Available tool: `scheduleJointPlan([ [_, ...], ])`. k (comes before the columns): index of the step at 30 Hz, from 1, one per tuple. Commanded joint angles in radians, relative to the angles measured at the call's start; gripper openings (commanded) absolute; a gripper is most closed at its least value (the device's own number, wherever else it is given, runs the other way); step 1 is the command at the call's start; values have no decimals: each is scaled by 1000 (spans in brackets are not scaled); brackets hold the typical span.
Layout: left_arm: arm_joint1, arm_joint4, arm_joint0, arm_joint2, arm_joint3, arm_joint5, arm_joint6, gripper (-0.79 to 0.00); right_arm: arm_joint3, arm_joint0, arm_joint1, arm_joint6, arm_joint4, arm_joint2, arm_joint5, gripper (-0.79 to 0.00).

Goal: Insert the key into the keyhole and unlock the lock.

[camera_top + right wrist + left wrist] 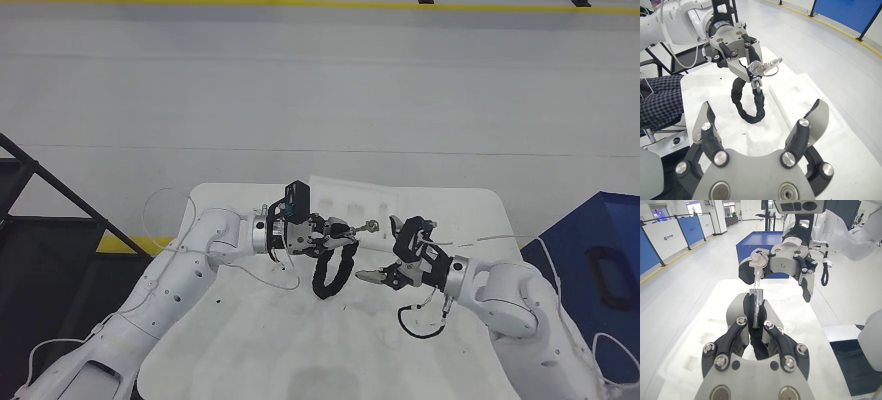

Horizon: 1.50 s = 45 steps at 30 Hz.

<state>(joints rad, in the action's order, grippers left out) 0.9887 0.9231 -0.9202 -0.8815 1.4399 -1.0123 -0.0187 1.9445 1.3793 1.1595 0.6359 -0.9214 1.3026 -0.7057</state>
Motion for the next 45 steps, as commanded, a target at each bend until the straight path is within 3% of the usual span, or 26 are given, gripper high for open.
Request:
scheduleJointPlan([
  [1,0,-16,3,3,-2,0,16,-785,25,-12,-4,1,-64,-3,-25,0],
  [9,8,-58,10,14,-11,9,66,-785,102,-46,-8,-21,-329,-66,-9,0],
  [15,15,-71,13,15,-17,21,91,-785,121,-60,-9,-46,-412,-114,-6,0],
  [28,25,-72,11,6,-33,35,108,-785,129,-92,-12,-34,-461,-155,-4,0],
  [45,37,-16,10,-4,-23,26,99,-785,95,-166,-12,61,-388,-218,-43,0],
])
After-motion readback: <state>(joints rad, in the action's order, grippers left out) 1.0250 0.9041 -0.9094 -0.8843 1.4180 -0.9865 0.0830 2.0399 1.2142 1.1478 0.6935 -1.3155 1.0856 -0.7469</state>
